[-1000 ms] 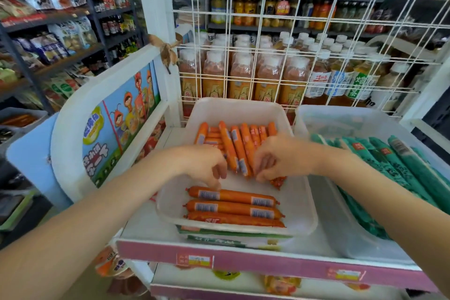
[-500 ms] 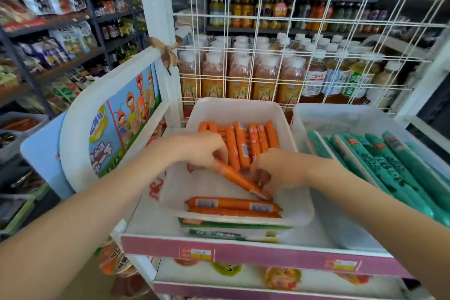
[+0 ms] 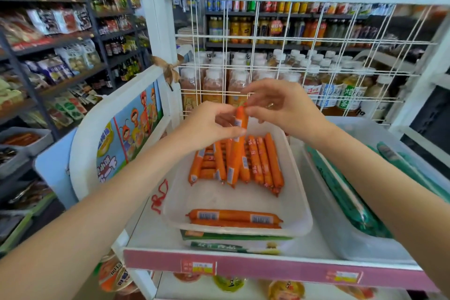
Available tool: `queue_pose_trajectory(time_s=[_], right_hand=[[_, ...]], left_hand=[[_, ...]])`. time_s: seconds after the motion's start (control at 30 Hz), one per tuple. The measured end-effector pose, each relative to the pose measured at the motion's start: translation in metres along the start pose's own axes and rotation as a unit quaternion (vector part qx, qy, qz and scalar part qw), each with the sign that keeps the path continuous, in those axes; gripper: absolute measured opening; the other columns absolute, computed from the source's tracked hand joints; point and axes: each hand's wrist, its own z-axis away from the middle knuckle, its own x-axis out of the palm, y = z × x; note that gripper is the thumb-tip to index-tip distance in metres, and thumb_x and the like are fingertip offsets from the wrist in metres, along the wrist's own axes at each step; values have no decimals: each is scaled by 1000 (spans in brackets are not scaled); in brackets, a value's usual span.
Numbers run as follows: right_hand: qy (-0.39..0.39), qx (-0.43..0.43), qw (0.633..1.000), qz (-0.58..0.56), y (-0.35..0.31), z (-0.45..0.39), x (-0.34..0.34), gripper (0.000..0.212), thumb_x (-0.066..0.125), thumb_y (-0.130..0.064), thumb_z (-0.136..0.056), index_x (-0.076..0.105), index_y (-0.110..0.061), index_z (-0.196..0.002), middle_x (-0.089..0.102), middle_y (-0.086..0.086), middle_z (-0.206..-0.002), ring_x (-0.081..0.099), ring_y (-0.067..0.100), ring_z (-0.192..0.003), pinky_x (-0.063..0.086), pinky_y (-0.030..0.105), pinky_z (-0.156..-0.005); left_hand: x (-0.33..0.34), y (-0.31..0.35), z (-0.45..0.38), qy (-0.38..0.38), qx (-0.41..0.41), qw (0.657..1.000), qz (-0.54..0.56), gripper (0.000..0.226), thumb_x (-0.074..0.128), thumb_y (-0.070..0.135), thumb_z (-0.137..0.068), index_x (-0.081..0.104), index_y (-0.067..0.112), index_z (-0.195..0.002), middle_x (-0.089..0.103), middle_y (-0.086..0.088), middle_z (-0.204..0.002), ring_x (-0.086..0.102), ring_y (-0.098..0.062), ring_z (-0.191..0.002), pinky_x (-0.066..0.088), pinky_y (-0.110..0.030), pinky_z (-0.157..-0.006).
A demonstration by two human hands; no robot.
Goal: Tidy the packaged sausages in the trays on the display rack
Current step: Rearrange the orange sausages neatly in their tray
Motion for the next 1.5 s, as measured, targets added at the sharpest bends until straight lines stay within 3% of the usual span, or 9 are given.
queue_pose_trajectory(time_s=[0.13,0.5,0.63,0.7,0.8,0.93,1.13,1.3,1.5], right_hand=[[-23,-61,995,74,-3,1,-3,27,70,-3,-78,67,-13,-103,60,-14,-85,62,6,-80,52,16,-75],[29,-44,998,28,-2,5,-3,20,75,-5,-73,64,-17,-84,66,5,-85,64,14,-80,56,32,-76],[31,1,1000,0,1,9,-5,41,76,-17,-73,50,-30,-102,61,-3,-98,65,14,-81,56,32,-75],[-52,43,997,27,5,16,-3,61,78,-21,-70,40,-34,-115,58,-3,-100,65,12,-83,56,30,-77],[-160,28,985,54,8,28,11,76,79,-22,-69,30,-39,-125,62,-1,-95,65,8,-79,54,20,-73],[-108,-7,994,16,6,29,18,61,77,-13,-72,44,-27,-121,67,3,-86,66,10,-78,55,28,-78],[-95,-33,995,-1,0,24,16,45,77,-15,-71,58,-13,-112,70,3,-85,68,11,-76,55,28,-76],[-106,-29,994,-13,3,23,18,52,75,-28,-67,58,-13,-114,70,5,-91,68,12,-81,56,29,-79],[-124,-23,992,-9,10,20,9,39,73,-13,-73,63,-14,-111,71,5,-96,68,7,-86,53,20,-82]], left_hand=[[-1,3,2,-1,10,1000,-7,14,69,18,-79,67,19,-93,69,9,-78,67,-4,-73,50,-10,-69],[-1,8,0,12,19,999,-44,19,67,18,-81,68,16,-100,68,7,-88,66,-9,-83,53,-27,-81],[-5,8,-6,73,6,997,15,21,59,15,-87,63,21,-107,64,7,-97,63,-8,-90,53,-22,-78],[-11,7,-11,145,-89,972,165,14,57,16,-89,63,19,-101,63,3,-93,63,-9,-85,56,-21,-69],[-22,2,-17,194,-202,878,389,7,59,16,-89,62,13,-93,60,-4,-85,64,-15,-76,57,-23,-59],[-22,0,-19,210,-224,841,446,6,60,16,-87,61,10,-86,62,-6,-81,64,-16,-76,55,-22,-54],[-15,-2,-14,89,-235,898,361,8,63,14,-84,60,12,-91,68,1,-69,68,-12,-61,57,-23,-58],[-14,-6,-16,113,-210,897,372,17,64,14,-84,60,14,-101,70,3,-66,69,-11,-61,55,-22,-56],[-4,-11,-23,94,-229,910,333,16,59,17,-88,59,11,-103,68,-3,-84,69,-14,-68,57,-23,-60]])
